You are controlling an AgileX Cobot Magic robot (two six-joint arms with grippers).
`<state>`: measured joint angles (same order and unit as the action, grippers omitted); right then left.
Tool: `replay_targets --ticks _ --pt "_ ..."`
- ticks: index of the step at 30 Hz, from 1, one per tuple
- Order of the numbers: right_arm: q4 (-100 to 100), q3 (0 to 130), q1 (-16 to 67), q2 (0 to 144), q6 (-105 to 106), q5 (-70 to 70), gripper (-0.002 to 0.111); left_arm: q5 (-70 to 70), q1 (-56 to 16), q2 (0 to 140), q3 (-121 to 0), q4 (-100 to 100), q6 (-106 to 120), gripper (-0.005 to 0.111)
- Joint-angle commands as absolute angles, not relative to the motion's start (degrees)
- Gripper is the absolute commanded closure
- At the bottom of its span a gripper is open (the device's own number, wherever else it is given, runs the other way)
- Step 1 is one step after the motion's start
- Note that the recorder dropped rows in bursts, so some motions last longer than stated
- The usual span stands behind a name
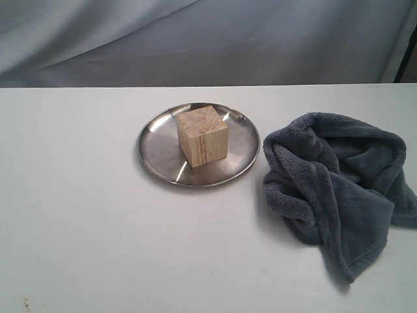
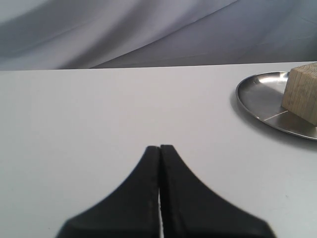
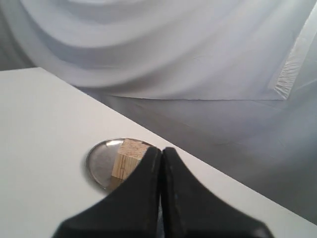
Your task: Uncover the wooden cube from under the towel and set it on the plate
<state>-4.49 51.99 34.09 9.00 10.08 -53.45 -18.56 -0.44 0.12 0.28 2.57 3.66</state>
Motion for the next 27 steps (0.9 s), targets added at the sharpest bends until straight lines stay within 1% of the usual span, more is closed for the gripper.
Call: replay_targets --ticks 1,3,5,8,11,14,18,21,22,27 --pt "-6.8 42.1 26.5 4.9 8.5 -42.2 0.108 -17.9 -0.3 0.0 0.0 2.6 3.4 0.107" --pt "-6.9 34.0 18.4 2.6 8.2 -31.3 0.108 -17.9 -0.3 0.0 0.0 2.6 3.4 0.107" --pt "-6.0 28.8 13.1 2.0 5.4 -25.6 0.108 -17.9 -0.3 0.0 0.0 2.6 3.4 0.107" --pt "-1.2 22.8 6.1 2.0 2.8 -22.0 0.108 -17.9 -0.3 0.0 0.0 2.6 3.4 0.107" --pt "0.6 16.9 1.7 1.7 2.7 -19.4 0.108 -17.9 -0.3 0.0 0.0 2.6 3.4 0.107" --pt "0.6 10.0 -0.6 1.3 2.7 -13.8 0.108 -17.9 -0.3 0.0 0.0 2.6 3.4 0.107" --pt "1.5 2.5 -1.3 0.0 2.5 -7.6 0.108 -17.9 -0.3 0.0 0.0 2.6 3.4 0.107" --pt "4.2 0.0 -2.1 0.0 2.5 -5.5 0.108 -17.9 -0.3 0.0 0.0 2.6 3.4 0.107" --pt "5.5 0.0 -3.0 0.0 2.5 -8.5 0.108 -17.9 -0.3 0.0 0.0 2.6 3.4 0.107" --pt "2.7 0.0 -5.4 0.0 4.7 -13.0 0.108 -17.9 -0.3 0.0 0.0 2.6 3.4 0.107"
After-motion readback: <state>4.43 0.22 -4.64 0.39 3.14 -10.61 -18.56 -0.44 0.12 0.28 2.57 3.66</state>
